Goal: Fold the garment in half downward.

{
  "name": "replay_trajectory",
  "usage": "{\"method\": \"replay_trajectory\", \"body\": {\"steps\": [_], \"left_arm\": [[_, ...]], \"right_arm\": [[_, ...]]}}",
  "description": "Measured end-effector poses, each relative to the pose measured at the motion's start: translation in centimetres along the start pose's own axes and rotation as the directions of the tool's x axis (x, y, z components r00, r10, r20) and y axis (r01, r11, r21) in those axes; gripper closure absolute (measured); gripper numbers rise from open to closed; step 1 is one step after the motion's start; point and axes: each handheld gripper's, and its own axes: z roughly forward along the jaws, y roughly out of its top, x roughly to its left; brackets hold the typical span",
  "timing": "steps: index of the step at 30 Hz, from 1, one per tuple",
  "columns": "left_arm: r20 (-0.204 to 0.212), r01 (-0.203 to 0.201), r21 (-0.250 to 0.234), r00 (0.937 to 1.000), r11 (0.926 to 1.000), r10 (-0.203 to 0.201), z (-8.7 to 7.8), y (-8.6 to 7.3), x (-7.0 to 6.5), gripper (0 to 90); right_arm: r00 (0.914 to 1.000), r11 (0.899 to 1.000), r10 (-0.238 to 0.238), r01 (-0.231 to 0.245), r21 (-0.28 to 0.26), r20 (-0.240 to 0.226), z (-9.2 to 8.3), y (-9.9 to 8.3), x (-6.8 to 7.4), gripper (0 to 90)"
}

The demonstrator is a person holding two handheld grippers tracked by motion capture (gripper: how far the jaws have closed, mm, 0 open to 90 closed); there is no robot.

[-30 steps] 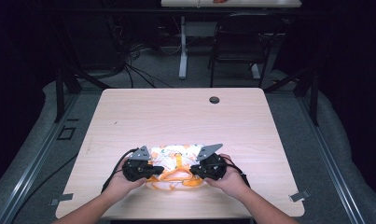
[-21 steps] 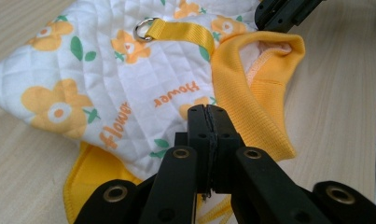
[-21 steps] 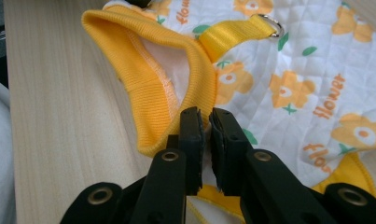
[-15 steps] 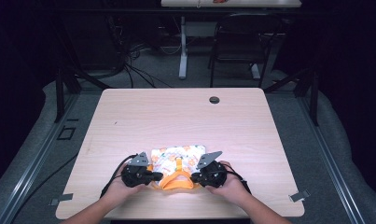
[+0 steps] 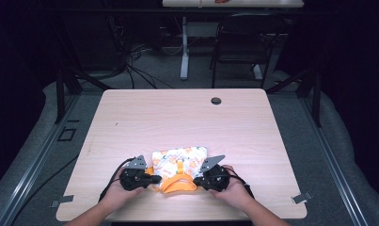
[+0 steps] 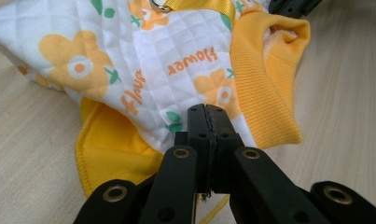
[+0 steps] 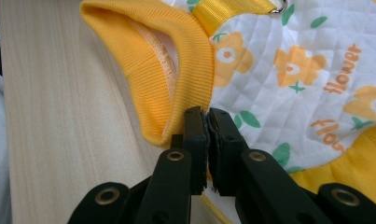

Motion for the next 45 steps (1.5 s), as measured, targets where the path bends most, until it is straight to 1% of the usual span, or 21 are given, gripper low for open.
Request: {"method": "replay_trajectory", "body": {"steps": [1,4,6,8,13,15,16,17,18,21,23,24,28,30,32,34,36,39,41,43,45], "left_arm": [[-0.002,-0.001,0.000,1.0000,1.0000,0.001,0.0,0.0,0.0,89.7],[-0.004,-0.003,0.002,1.0000,1.0000,0.003,0.0,0.0,0.0,89.7],[-0.010,-0.006,0.002,0.9999,1.0000,0.006,0.0,0.0,0.0,89.8],[-0.015,-0.009,0.002,0.9998,1.0000,0.009,0.1,0.0,0.0,89.8],[-0.030,0.000,-0.001,0.9996,1.0000,0.000,0.2,0.2,0.2,89.7],[-0.037,0.005,-0.003,0.9993,1.0000,-0.005,0.3,0.4,0.5,89.8],[-0.040,0.008,-0.004,0.9992,1.0000,-0.008,0.4,0.5,0.6,89.8],[-0.043,0.015,-0.004,0.9990,0.9999,-0.015,0.4,0.5,0.7,89.8],[-0.044,0.018,-0.005,0.9989,0.9998,-0.018,0.4,0.6,0.9,89.8],[-0.053,0.022,-0.008,0.9984,0.9997,-0.022,0.5,0.8,1.2,89.8],[-0.058,0.029,-0.010,0.9979,0.9995,-0.029,0.6,0.8,1.3,89.8],[-0.060,0.031,-0.012,0.9977,0.9995,-0.031,0.6,0.8,1.4,89.8],[-0.071,0.031,-0.014,0.9969,0.9994,-0.032,0.7,1.0,1.7,89.8],[-0.080,0.038,-0.022,0.9960,0.9990,-0.040,0.8,1.0,1.8,89.9],[-0.081,0.039,-0.021,0.9958,0.9990,-0.041,0.8,1.1,2.0,89.9],[-0.085,0.036,-0.014,0.9957,0.9992,-0.037,0.9,1.3,2.2,89.9],[-0.090,0.039,-0.008,0.9952,0.9992,-0.039,1.0,1.6,2.5,89.9],[-0.096,0.046,-0.003,0.9943,0.9989,-0.047,1.1,1.9,2.9,89.9],[-0.093,0.067,-0.007,0.9934,0.9978,-0.067,1.3,2.1,3.3,89.9],[-0.101,0.062,0.004,0.9930,0.9981,-0.061,1.3,2.5,3.6,89.9],[-0.111,0.058,0.006,0.9921,0.9983,-0.057,1.5,2.8,3.9,89.8]], "right_arm": [[1.0000,1.000,0.008,-0.008,-0.008,-0.003,0.0,0.0,0.0,85.7],[1.0000,1.000,-0.005,0.005,0.010,0.005,-0.1,0.0,0.0,85.7],[0.9999,1.000,-0.008,0.008,0.006,0.009,0.0,0.0,0.1,85.7],[1.0000,1.000,0.006,-0.006,-0.013,0.004,0.1,-0.1,0.1,85.6],[0.9997,0.999,0.025,-0.025,-0.021,0.008,0.2,-0.2,0.1,85.2],[0.9999,1.000,0.015,-0.015,-0.017,0.007,0.2,0.0,-0.1,85.1],[0.9998,1.000,0.020,-0.019,-0.017,0.007,0.3,0.0,-0.1,85.0],[0.9997,1.000,0.020,-0.020,-0.013,0.012,0.3,0.1,-0.2,85.0],[0.9997,1.000,0.023,-0.022,-0.017,0.004,0.4,0.1,-0.3,85.0],[0.9988,0.998,0.048,-0.047,-0.028,0.006,0.6,0.3,-0.7,84.9],[0.9984,0.998,0.056,-0.056,-0.018,0.004,0.6,0.4,-1.0,84.8],[0.9982,0.998,0.060,-0.060,-0.022,0.006,0.7,0.5,-1.1,84.8],[0.9973,0.997,0.073,-0.073,-0.021,0.011,0.9,0.7,-1.6,84.7],[0.9960,0.996,0.089,-0.089,-0.025,0.008,1.0,0.8,-1.8,84.6],[0.9957,0.996,0.092,-0.092,-0.022,0.007,1.0,0.8,-2.0,84.6],[0.9939,0.993,0.110,-0.110,-0.031,-0.001,1.1,0.9,-2.3,84.6],[0.9932,0.993,0.116,-0.116,-0.028,0.001,1.2,1.0,-2.5,84.6],[0.9941,0.994,0.108,-0.107,-0.018,0.016,1.3,1.3,-2.7,84.6],[0.9945,0.995,0.102,-0.102,-0.007,0.023,1.3,1.6,-2.8,84.6],[0.9944,0.995,0.100,-0.100,-0.001,0.034,1.4,1.8,-2.9,84.5],[0.9932,0.994,0.111,-0.111,-0.003,0.033,1.5,1.9,-3.1,84.6]]}}
